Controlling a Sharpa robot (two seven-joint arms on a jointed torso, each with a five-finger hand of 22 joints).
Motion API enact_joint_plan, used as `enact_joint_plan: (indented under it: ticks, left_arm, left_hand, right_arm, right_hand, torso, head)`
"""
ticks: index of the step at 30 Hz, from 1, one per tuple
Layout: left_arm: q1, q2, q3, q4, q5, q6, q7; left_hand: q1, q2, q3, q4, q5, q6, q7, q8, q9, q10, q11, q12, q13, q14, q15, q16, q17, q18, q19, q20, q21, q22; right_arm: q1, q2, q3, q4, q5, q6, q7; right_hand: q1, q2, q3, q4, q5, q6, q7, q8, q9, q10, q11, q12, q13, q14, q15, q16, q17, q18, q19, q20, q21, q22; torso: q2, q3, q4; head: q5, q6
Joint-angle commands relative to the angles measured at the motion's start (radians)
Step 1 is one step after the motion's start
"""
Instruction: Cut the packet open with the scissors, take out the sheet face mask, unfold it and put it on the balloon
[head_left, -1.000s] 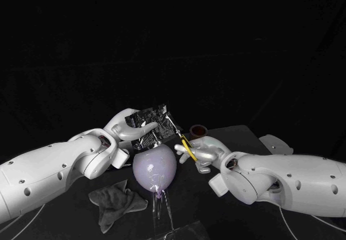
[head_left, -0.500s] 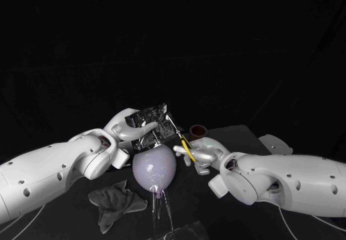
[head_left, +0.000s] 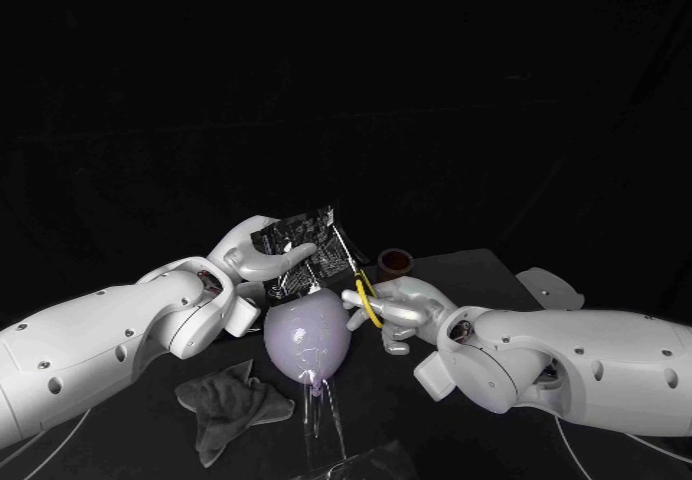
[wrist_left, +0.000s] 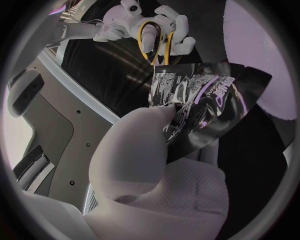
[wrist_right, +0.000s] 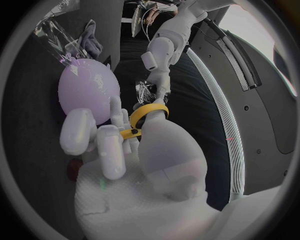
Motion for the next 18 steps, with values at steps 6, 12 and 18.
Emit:
enact_joint_plan:
  ticks: [6, 12, 18]
  left_arm:
    - [0.0, 0.003, 0.0, -0.008, -0.049, -0.014, 0.015]
    - [0.0, 0.005, 0.0, -0.008, -0.098, -0.019, 0.022]
    - [0.0, 0.006, 0.0, -0.002, -0.132, -0.03, 0.03]
  left_hand:
    - [0.0, 0.004, -0.001, -0.008, 0.004, 0.009, 0.0, 0.005, 0.04, 0.004, 0.0, -0.004, 0.0, 0.0, -0.005, -0.001, 0.001, 0.021, 0.006, -0.001, 0.005, -0.001]
    - [0.0, 0.004, -0.001, -0.008, 0.004, 0.009, 0.0, 0.005, 0.04, 0.004, 0.0, -0.004, 0.0, 0.0, -0.005, -0.001, 0.001, 0.021, 0.006, -0.001, 0.005, -0.001]
    - [0.0, 0.003, 0.0, -0.008, 0.004, 0.009, 0.0, 0.005, 0.04, 0.004, 0.0, -0.004, 0.0, 0.0, -0.005, -0.001, 0.001, 0.021, 0.006, -0.002, 0.005, -0.001]
  right_arm:
    - [0.002, -0.025, 0.002, 0.027, 0.017, 0.013, 0.05]
    - [0.002, -0.037, 0.002, 0.037, 0.018, 0.015, 0.051]
    - [0.002, -0.036, 0.002, 0.036, 0.019, 0.016, 0.049]
  right_hand:
    - [-0.002, -0.008, -0.023, 0.002, -0.003, 0.021, 0.014, -0.02, -0.03, 0.016, 0.01, -0.077, -0.114, 0.041, 0.013, -0.008, -0.01, 0.002, -0.007, 0.027, -0.024, 0.02]
    - [-0.001, -0.007, -0.023, 0.001, -0.003, 0.026, 0.012, -0.021, -0.038, 0.03, 0.01, -0.089, -0.142, 0.041, 0.013, -0.008, -0.012, 0.002, -0.006, 0.028, -0.023, 0.019]
    - [0.001, -0.005, -0.023, -0.001, -0.003, 0.032, 0.01, -0.019, -0.042, 0.045, 0.008, -0.093, -0.158, 0.041, 0.011, -0.007, -0.011, 0.001, -0.005, 0.027, -0.022, 0.019]
  torso:
    - [0.0, 0.0008, -0.0011]
    - [0.0, 0.0014, -0.0007]
    - [0.0, 0.0011, -0.0008]
  head:
    - [-0.004, -0.002]
    - [-0.006, -0.002]
    - [-0.007, -0.003]
